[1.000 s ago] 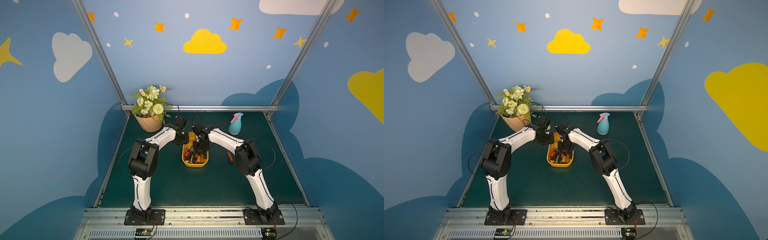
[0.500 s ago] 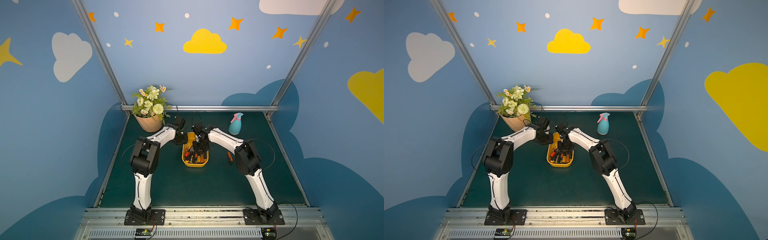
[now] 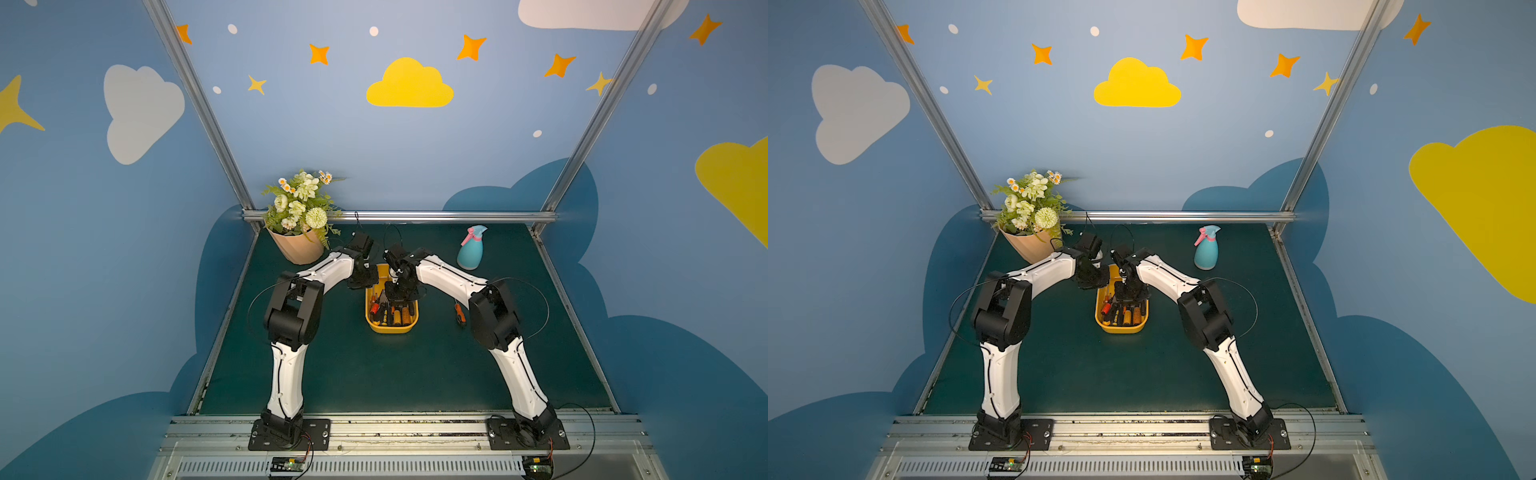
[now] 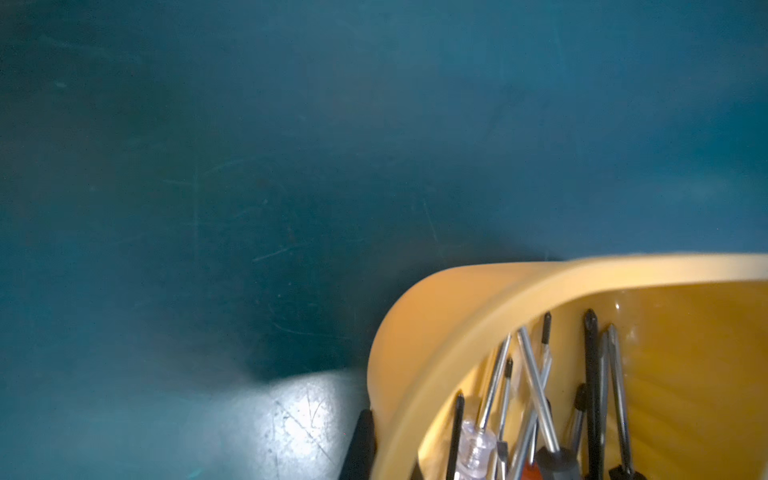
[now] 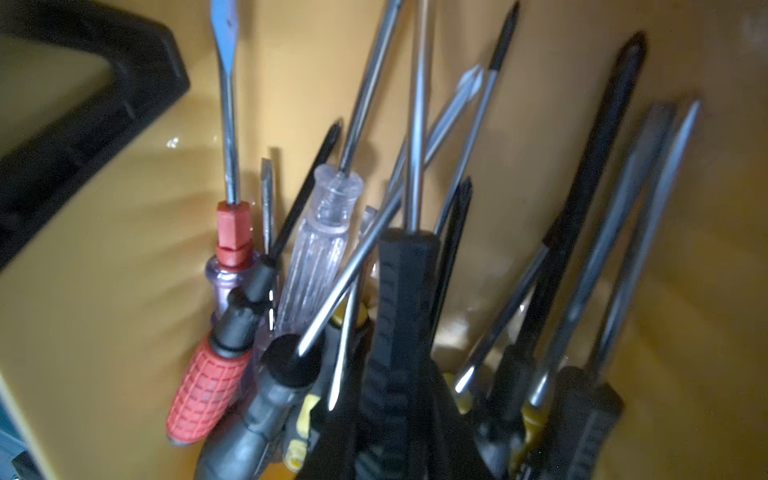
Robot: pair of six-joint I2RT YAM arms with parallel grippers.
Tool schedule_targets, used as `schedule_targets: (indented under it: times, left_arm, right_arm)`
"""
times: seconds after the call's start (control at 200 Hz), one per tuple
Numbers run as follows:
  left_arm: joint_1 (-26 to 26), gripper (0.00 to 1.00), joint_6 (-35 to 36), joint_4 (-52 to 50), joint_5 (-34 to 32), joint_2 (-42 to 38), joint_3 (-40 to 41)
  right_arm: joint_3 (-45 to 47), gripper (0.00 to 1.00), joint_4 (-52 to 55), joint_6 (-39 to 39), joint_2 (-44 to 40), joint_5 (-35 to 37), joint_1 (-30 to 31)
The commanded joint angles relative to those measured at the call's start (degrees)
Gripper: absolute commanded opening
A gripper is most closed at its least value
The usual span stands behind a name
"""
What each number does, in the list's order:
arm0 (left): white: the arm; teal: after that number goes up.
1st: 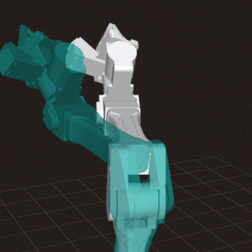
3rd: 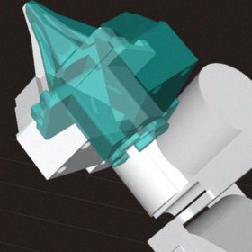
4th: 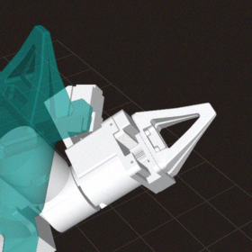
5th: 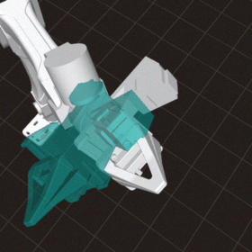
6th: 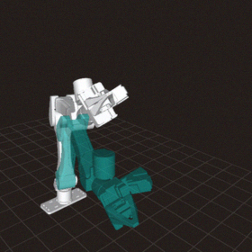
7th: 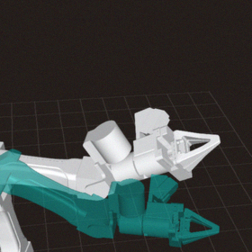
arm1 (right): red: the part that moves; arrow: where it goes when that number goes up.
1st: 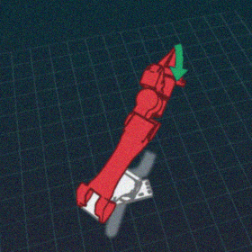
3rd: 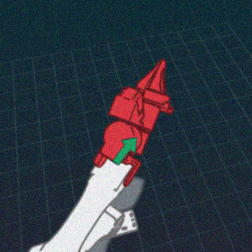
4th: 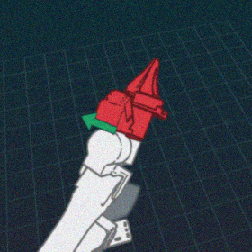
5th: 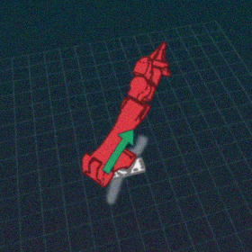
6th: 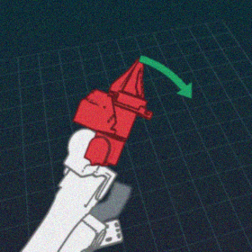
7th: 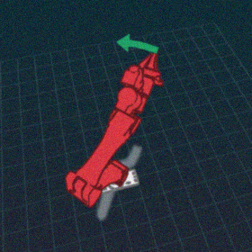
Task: Take out the screwdriver from the storage box
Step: Pick up the storage box at the center of the board.
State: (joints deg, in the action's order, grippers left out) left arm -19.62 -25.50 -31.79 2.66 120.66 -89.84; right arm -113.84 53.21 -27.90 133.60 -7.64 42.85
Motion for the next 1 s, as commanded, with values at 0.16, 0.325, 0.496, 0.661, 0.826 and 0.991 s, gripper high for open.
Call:
schedule_targets:
  times: [0.16, 0.325, 0.496, 0.661, 0.826, 0.991]
  left_arm:
    - [0.5, 0.02, -2.7, 0.7, -1.1, -4.2, 3.5]
    - [0.6, 0.02, -2.8, -0.5, -1.2, -4.2, 2.8]
    - [0.5, 0.02, -1.8, -1.7, -3.1, -5.2, 2.2]
    - [0.4, 0.02, -0.8, -1.7, -3.8, -7.6, 2.1]
    - [0.5, 0.03, 0.2, -2.2, -3.4, -9.0, 1.6]
    - [0.5, 0.02, 0.0, -1.0, -3.6, -11.1, 4.0]
  right_arm:
    - [0.6, 0.05, 1.5, 2.9, -2.4, 2.2, 0.1]
    - [1.5, 0.0, 1.4, 5.0, -5.1, 4.5, 0.3]
    - [2.6, 0.0, 0.5, 7.3, -8.4, 5.8, 0.3]
    - [6.9, 0.0, -3.0, 10.0, -14.2, 4.5, 0.2]
    - [9.3, 0.0, -3.5, 11.8, -19.3, 5.1, 0.0]
    - [15.0, 0.0, -3.7, 12.1, -26.3, 7.5, -0.8]
